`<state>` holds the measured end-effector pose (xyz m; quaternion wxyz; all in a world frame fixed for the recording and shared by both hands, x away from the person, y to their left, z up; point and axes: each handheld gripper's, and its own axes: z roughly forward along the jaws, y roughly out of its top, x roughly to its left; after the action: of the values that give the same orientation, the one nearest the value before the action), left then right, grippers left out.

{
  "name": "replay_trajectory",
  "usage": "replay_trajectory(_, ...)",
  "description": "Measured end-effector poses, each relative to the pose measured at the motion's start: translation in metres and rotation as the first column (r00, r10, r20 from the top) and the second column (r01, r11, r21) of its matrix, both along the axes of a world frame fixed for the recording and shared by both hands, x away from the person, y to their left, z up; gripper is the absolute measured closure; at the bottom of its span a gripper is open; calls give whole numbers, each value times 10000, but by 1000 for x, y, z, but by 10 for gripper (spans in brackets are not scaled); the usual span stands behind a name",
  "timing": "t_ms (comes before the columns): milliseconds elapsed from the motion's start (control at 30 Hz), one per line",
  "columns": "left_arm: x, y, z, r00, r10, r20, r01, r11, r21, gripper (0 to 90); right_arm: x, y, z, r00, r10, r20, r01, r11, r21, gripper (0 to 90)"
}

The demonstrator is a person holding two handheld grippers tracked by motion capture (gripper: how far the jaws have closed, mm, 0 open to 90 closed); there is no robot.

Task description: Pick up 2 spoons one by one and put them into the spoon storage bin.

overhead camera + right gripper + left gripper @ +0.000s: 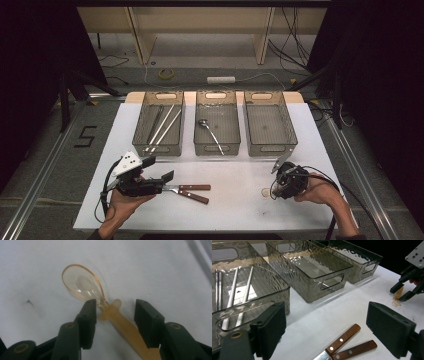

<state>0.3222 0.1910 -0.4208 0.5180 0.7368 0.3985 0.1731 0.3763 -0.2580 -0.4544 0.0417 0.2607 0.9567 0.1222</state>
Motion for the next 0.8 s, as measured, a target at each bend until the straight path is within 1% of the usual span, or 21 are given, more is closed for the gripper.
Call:
replay_trajectory(100, 0, 0, 0, 10000, 1, -3, -1, 10000, 0, 157, -1, 0, 0, 9999, 114, -53, -114, 9999, 2, 579)
replay_trajectory(200, 0, 0, 0, 10000, 4, 0, -4, 10000, 3, 157, -1, 0, 0, 9999, 134, 45, -134, 9999, -15, 602)
replay_trajectory(367, 0, 0, 0, 10000, 6, 2, -6, 10000, 15, 158, -3, 1, 0, 9992, 383, 105, -381, 9991, -200, 650)
replay_trajectory(467, 0, 0, 0, 10000, 12, -4, -12, 10000, 19, 158, -4, 3, -1, 9986, 534, 50, -532, 9980, -332, 689)
replay_trajectory(600, 0, 0, 0, 10000, 5, -16, -5, 10000, 25, 158, -4, 3, -1, 9984, 557, -17, -557, 9980, -296, 704)
replay_trajectory(667, 0, 0, 0, 10000, 19, -10, -19, 10000, 32, 158, -4, 2, -1, 9981, 621, 13, -621, 9978, -252, 709)
replay_trajectory(733, 0, 0, 0, 10000, 15, -15, -15, 10000, 34, 158, -4, 2, -1, 9966, 824, 58, -822, 9962, -273, 714)
replay_trajectory(800, 0, 0, 0, 10000, 19, -18, -19, 10000, 42, 158, -4, 2, -1, 9963, 854, 56, -852, 9960, -274, 719)
